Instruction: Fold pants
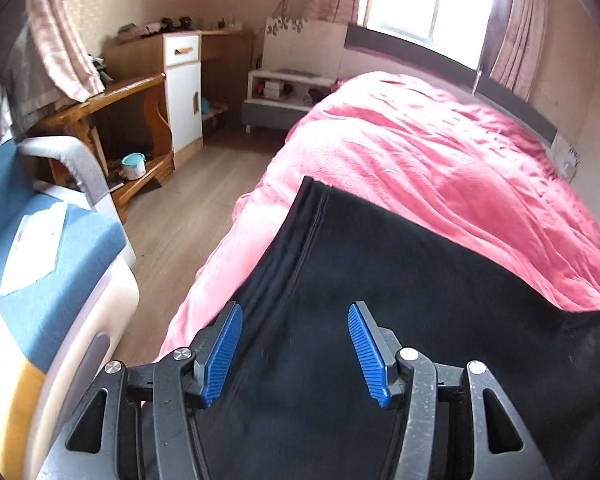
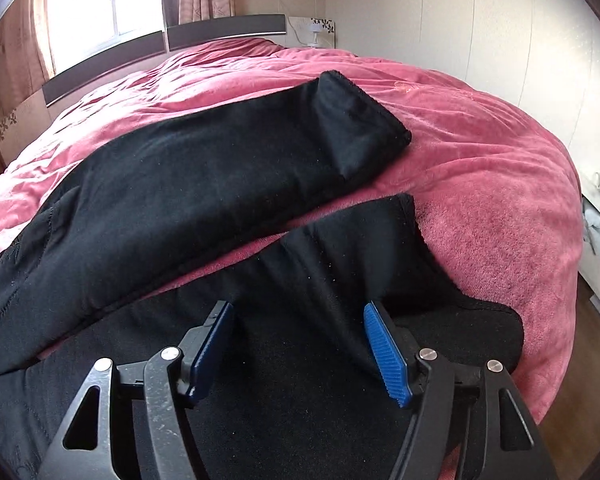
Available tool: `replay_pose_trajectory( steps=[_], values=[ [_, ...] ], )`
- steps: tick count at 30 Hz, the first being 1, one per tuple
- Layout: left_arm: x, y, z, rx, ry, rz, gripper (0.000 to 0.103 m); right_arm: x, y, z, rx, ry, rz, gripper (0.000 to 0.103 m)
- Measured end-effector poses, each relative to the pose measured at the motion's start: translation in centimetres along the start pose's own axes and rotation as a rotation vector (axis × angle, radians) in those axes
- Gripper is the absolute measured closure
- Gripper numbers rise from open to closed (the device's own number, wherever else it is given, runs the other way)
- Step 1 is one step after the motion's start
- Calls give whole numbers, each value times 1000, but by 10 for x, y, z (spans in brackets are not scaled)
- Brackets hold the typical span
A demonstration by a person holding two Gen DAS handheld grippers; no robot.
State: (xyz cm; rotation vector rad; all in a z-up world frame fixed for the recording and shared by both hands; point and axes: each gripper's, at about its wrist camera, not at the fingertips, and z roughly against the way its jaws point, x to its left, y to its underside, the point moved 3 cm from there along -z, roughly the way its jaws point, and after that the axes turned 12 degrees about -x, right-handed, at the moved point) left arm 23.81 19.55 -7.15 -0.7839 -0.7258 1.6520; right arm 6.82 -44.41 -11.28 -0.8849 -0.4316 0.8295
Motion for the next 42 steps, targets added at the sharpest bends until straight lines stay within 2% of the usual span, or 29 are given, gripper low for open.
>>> replay_pose_trajectory(
  steps=[6,9,14,19,20,22,24,29,34,39,42],
  values=[
    [-16,-29,-54,39,-4,-42,46,5,4,2,9,34,32,34],
    [-19,-37,-80,58,-33,-55,46,5,5,2,14,37,35,34],
    [-23,-45,-106,25,-40,-41,46,2,4,-2,27,34,23,33],
    [-22,-39,-116,-23,-24,-6,46,6,3,-7,39,55,54,33],
    [-22,-38,-117,-29,-23,-4,47,7,3,-7,40,54,58,33],
    [-24,-33,-118,-42,-12,-12,55,7,3,-7,42,54,58,33],
    [-26,-30,-119,-49,-6,-16,72,7,4,-7,41,51,53,32],
    [-30,-28,-110,-104,-24,-58,91,7,4,-9,41,56,60,32],
    [-32,-31,-89,-185,-66,-88,93,6,4,-10,39,52,55,32],
    [-24,-29,-55,-256,-79,-43,93,5,4,-6,28,50,45,32],
    [-20,-17,-38,-265,-87,-3,93,4,3,0,7,41,31,32]
  ],
)
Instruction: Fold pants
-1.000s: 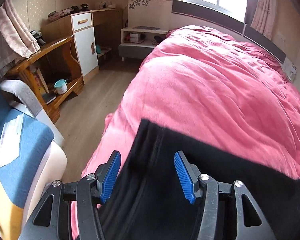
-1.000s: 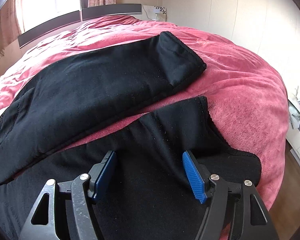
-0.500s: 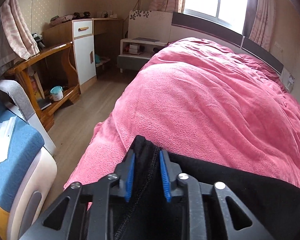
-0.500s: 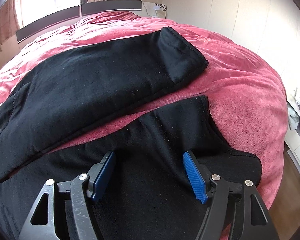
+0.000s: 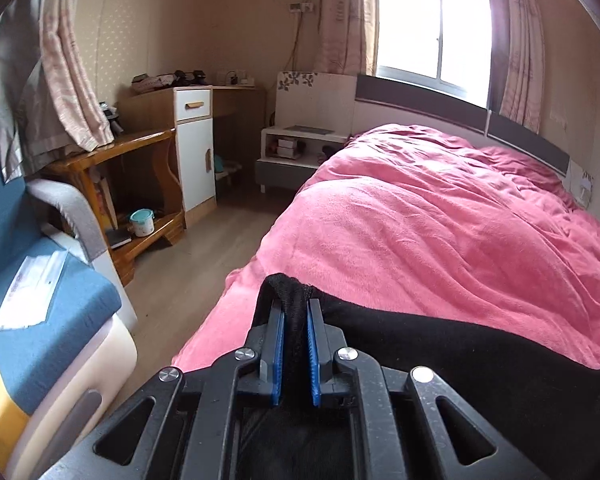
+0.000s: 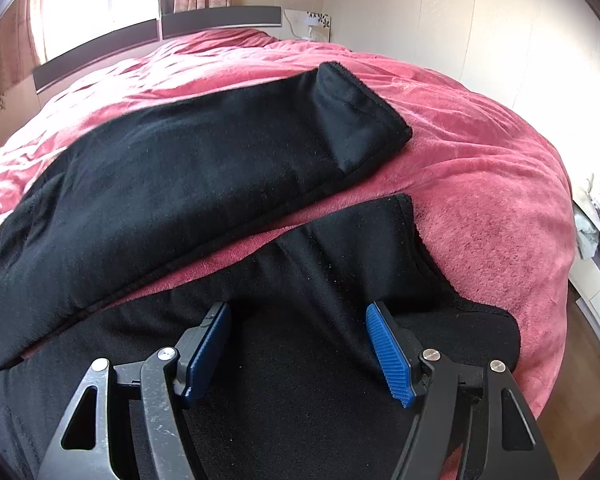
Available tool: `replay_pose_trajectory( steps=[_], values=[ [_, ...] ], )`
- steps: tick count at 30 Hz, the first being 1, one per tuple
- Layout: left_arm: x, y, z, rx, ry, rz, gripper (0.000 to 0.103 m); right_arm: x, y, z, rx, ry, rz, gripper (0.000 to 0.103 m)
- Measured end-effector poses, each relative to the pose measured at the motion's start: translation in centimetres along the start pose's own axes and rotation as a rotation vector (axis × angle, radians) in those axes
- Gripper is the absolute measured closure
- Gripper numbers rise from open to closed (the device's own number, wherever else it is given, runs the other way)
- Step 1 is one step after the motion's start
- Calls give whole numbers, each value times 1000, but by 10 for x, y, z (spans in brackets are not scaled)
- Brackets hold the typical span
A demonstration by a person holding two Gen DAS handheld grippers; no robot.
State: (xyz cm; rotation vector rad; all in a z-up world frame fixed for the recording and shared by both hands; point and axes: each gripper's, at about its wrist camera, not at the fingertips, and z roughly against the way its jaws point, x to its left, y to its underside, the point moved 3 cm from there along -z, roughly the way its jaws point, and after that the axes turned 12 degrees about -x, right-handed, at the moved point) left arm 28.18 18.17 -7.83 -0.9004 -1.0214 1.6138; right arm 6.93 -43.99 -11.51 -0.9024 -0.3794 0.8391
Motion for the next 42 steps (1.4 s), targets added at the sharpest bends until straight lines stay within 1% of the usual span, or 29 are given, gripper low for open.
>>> replay_pose_trajectory(
  steps=[3,6,8,9,11,15,18,20,23,26,28,31,33,34,35,36,39,42],
  values=[
    [6,15,13,5,-19,32,93,-6,-4,5,-13,-39,-39,32],
    [9,33,14,41,-34,40,93,-16,-14,9,-17,-66,-91,33],
    [9,42,13,55,-42,33,93,-24,-32,14,-42,-80,-120,33],
    [8,45,12,58,-44,29,93,-25,-39,14,-52,-85,-123,33],
    [6,48,13,55,-48,18,93,-28,-64,13,-81,-92,-116,33],
    [4,53,11,64,-53,3,93,-32,-110,-7,-79,-104,-129,33],
    [3,57,10,68,-52,-1,93,-31,-140,-26,-94,-84,-96,33],
    [4,59,8,75,-53,0,93,-30,-159,-42,-87,-76,-88,33],
    [3,61,6,84,-55,-6,93,-34,-176,-69,-58,-64,-96,33],
    [1,62,3,90,-58,-16,93,-34,-185,-86,-37,-64,-101,34],
    [0,64,1,98,-57,-21,93,-34,-188,-100,-2,-69,-115,36],
    [-2,65,-3,112,-58,-30,93,-37,-189,-120,60,-77,-148,47],
    [-3,65,-5,123,-56,-37,93,-39,-187,-130,99,-76,-153,63],
    [-3,65,-6,129,-54,-39,93,-40,-185,-133,109,-79,-155,68],
    [-4,64,-7,135,-53,-41,93,-41,-184,-134,117,-91,-159,79],
    [-4,62,-7,141,-52,-41,93,-42,-183,-133,120,-96,-155,88],
    [1,51,-4,141,-23,-2,93,-44,-185,-121,91,-122,-139,91],
    [12,34,8,108,6,73,94,-52,-189,-104,59,-136,-144,92]
  ],
)
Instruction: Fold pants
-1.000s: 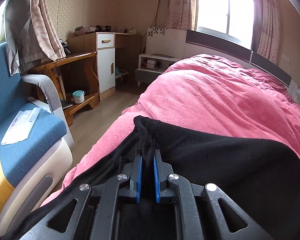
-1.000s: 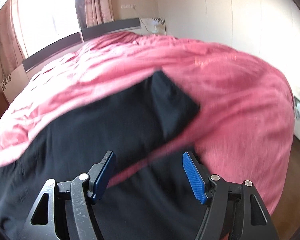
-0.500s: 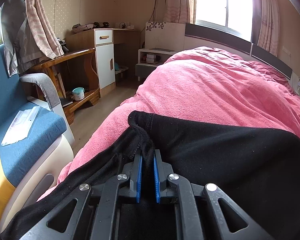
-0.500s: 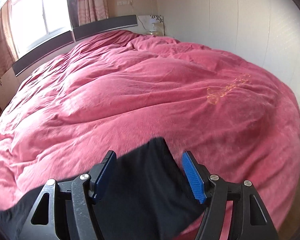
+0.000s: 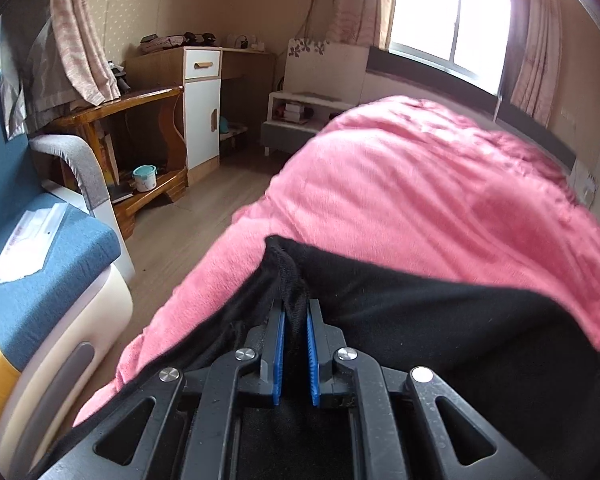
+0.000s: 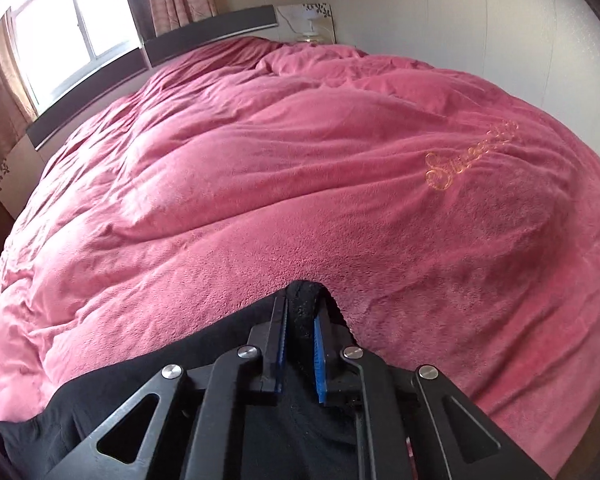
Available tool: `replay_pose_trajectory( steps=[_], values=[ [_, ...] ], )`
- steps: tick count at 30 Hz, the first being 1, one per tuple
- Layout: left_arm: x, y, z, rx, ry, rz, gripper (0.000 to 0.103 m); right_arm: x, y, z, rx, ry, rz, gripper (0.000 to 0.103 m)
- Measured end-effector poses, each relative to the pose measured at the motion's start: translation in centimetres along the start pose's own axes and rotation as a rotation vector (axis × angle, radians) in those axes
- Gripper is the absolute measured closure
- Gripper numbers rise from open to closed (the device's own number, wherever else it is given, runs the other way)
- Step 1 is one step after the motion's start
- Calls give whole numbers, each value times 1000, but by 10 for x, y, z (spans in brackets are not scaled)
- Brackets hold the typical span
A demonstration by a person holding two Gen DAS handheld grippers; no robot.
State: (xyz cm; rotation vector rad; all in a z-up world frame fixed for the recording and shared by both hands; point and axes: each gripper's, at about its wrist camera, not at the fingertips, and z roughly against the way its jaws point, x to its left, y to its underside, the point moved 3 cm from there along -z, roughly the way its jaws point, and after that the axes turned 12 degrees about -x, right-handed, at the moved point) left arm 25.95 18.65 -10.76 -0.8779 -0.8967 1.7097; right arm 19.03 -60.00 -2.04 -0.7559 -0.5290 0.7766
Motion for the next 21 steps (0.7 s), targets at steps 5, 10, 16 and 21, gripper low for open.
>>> replay_pose_trajectory(
  steps=[5,10,16,21],
  values=[
    [13,-31,35,-76,69,81,94,-5,-2,34,-55,-40,-10,92],
    [19,-45,67,-106,130,141,94,-10,5,60,-84,-66,-28,92],
    [38,-46,102,-128,180,247,94,-27,22,96,-112,-91,-67,92],
    [63,-39,133,-163,214,309,94,-52,41,125,-130,-94,-108,92]
  ],
)
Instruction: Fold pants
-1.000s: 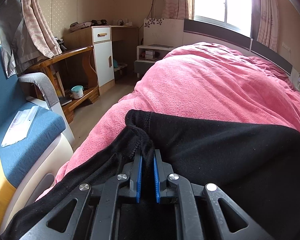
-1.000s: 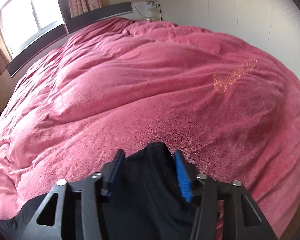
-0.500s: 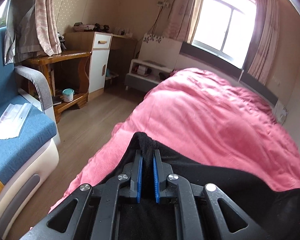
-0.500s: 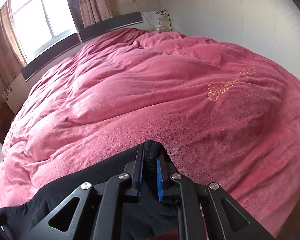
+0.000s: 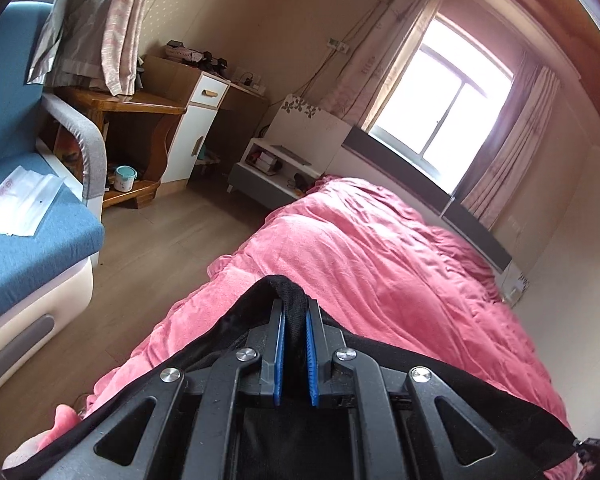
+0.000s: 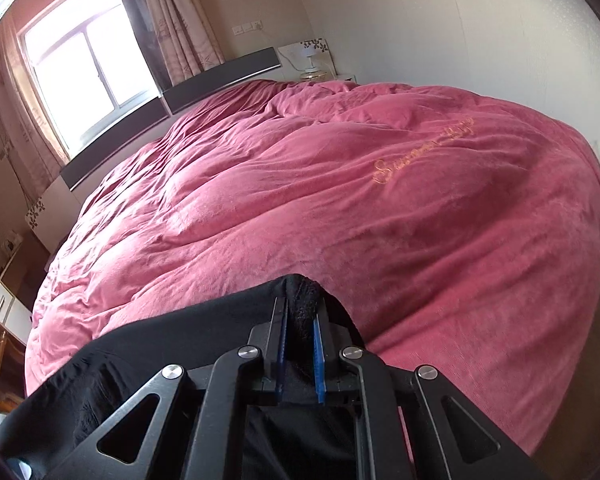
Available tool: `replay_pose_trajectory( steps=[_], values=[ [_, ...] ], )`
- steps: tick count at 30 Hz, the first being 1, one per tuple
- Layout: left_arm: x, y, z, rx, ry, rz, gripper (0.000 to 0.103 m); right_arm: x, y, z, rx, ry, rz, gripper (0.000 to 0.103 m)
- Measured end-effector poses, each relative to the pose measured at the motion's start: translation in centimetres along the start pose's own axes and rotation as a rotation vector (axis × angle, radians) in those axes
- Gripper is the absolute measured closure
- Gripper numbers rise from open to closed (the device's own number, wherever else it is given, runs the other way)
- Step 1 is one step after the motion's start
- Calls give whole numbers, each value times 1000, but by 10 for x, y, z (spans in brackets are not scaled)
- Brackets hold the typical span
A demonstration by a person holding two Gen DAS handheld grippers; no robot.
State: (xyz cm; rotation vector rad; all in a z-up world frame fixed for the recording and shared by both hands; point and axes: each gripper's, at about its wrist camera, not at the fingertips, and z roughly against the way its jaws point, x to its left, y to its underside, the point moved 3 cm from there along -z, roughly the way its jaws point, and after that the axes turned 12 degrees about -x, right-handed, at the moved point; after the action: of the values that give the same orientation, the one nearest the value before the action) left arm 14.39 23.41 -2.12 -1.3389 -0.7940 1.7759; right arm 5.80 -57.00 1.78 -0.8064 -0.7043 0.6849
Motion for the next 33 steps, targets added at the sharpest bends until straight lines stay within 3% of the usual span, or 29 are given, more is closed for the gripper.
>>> replay_pose_trajectory(
  steps=[6,14,18,20,22,24,27,30,33],
  values=[
    [32,7,36,11,-25,1,94,-42,29,28,5,29,-68,92],
    [81,36,64,85,-107,52,94,-83,87,37,80,52,-191,92],
    [105,54,72,133,-135,135,94,-103,117,40,132,67,-293,87],
    [109,57,76,142,-121,165,92,-116,131,46,148,103,-368,79],
    [109,58,80,141,-106,193,81,-124,141,56,139,116,-434,71],
    [110,56,85,134,-82,233,61,-127,150,69,104,102,-495,52],
    [104,54,92,135,-18,290,42,-123,155,80,68,42,-536,50],
    [94,54,100,143,53,319,33,-116,153,76,55,-78,-613,49],
    [84,56,97,188,131,361,25,-107,152,68,55,-104,-598,47]
  ],
)
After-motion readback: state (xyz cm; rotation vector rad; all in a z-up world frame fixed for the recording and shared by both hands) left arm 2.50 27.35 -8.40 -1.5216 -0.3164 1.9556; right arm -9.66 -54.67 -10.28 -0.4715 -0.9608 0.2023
